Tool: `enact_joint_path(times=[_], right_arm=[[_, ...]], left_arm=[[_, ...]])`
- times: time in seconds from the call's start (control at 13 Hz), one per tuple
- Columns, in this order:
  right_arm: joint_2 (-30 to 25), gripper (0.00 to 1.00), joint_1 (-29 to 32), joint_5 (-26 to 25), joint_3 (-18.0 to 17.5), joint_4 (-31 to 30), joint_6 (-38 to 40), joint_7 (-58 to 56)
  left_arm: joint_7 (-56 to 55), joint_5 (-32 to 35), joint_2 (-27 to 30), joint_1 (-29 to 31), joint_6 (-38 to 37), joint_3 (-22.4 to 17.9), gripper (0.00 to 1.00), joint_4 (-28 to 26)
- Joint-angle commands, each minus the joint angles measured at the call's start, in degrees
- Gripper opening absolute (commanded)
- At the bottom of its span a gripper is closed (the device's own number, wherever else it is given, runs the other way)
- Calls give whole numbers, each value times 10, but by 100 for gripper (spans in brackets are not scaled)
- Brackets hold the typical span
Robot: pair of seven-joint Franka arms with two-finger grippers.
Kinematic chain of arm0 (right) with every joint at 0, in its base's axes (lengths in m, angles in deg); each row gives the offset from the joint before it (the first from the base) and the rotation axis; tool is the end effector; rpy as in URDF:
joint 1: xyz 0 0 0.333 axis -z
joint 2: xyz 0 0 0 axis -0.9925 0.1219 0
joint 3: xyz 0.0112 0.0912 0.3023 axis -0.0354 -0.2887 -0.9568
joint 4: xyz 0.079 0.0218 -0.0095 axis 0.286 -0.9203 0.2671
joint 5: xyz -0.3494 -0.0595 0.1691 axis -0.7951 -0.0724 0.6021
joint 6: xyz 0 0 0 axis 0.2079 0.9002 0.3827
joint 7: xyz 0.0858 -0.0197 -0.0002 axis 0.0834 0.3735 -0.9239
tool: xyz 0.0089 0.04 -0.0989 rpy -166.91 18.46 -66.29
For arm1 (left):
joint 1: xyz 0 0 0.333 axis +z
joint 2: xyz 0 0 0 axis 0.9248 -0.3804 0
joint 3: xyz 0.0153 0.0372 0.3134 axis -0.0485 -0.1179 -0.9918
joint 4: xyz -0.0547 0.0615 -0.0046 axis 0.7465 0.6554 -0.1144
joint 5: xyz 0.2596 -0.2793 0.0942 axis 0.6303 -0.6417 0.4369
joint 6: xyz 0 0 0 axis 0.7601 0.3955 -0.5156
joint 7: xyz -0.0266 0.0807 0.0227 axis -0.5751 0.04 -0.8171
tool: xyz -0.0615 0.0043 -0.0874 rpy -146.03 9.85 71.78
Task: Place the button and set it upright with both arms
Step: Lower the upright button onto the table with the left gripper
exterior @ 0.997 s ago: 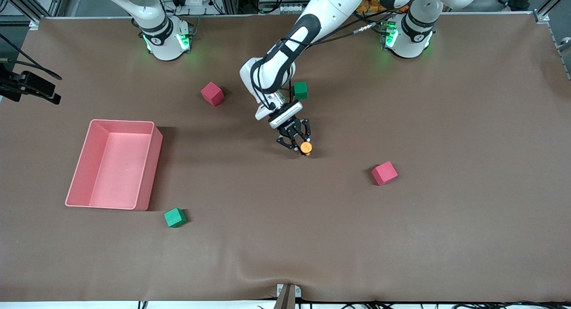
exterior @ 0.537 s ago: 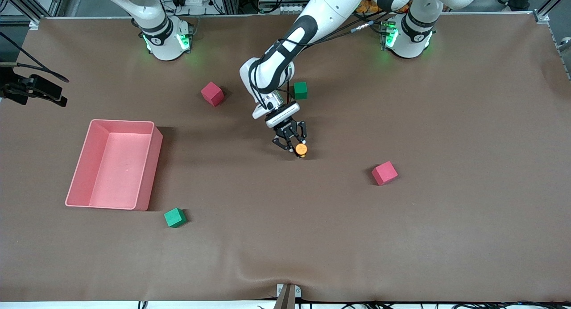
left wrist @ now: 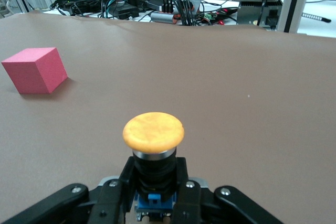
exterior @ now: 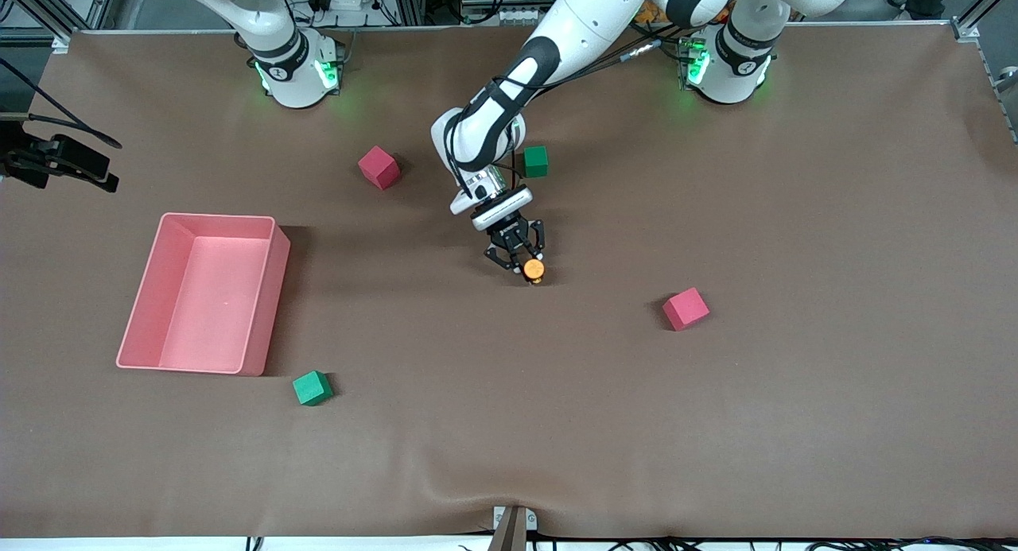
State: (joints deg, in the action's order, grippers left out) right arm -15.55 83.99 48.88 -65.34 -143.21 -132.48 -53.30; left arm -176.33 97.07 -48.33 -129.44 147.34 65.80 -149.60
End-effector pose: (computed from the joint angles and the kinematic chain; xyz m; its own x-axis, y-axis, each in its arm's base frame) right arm 0.5491 -0.0206 0.6415 0.9953 -0.0765 -0.0593 -0.0772 -0.9970 -0.0092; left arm 0.3704 -0.5746 0.1077 0.4185 0.1789 0.8904 0.4997 -0.8641 -0.0612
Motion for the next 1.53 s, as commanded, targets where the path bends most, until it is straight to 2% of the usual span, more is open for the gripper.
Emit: enact_joint_path(times=[0.0, 0.08, 0.15, 0.23, 0.31, 0.38, 0.54, 0.69, 1.23, 1.46], right_arm=[[-4, 100, 1, -5, -2, -3, -3, 7], [-4, 100, 1, -5, -2, -3, -3, 7], [-4, 100, 1, -5, -2, -4, -3, 7], [-4, 100, 1, -5, -2, -3, -3, 7], [-4, 100, 1, -5, -2, -3, -3, 7], [-4, 100, -1, -5, -2, -3, -4, 7], [-4, 100, -2, -5, -2, -4, -7, 7], [-4, 100, -2, -5, -2, -4, -6, 7], [-3, 100, -2, -5, -2, -4, -6, 7], [-4, 100, -3, -5, -2, -4, -5, 7]], left_arm=[[-8, 16, -10, -5, -3, -1, 0, 17], [-8, 16, -10, -5, -3, -1, 0, 17], [-9, 16, -10, -5, -3, -1, 6, 17], [-11, 15, -10, -5, -3, 0, 20, 17], [-12, 15, -10, -5, -4, 0, 42, 16], [-11, 16, -10, -5, -4, -1, 69, 16], [-13, 15, -10, -6, -4, 0, 76, 16], [-13, 15, -9, -7, -5, 0, 100, 16], [-7, 8, 20, -14, -10, 4, 100, 15], [15, -25, 44, -15, -12, 7, 100, 14]])
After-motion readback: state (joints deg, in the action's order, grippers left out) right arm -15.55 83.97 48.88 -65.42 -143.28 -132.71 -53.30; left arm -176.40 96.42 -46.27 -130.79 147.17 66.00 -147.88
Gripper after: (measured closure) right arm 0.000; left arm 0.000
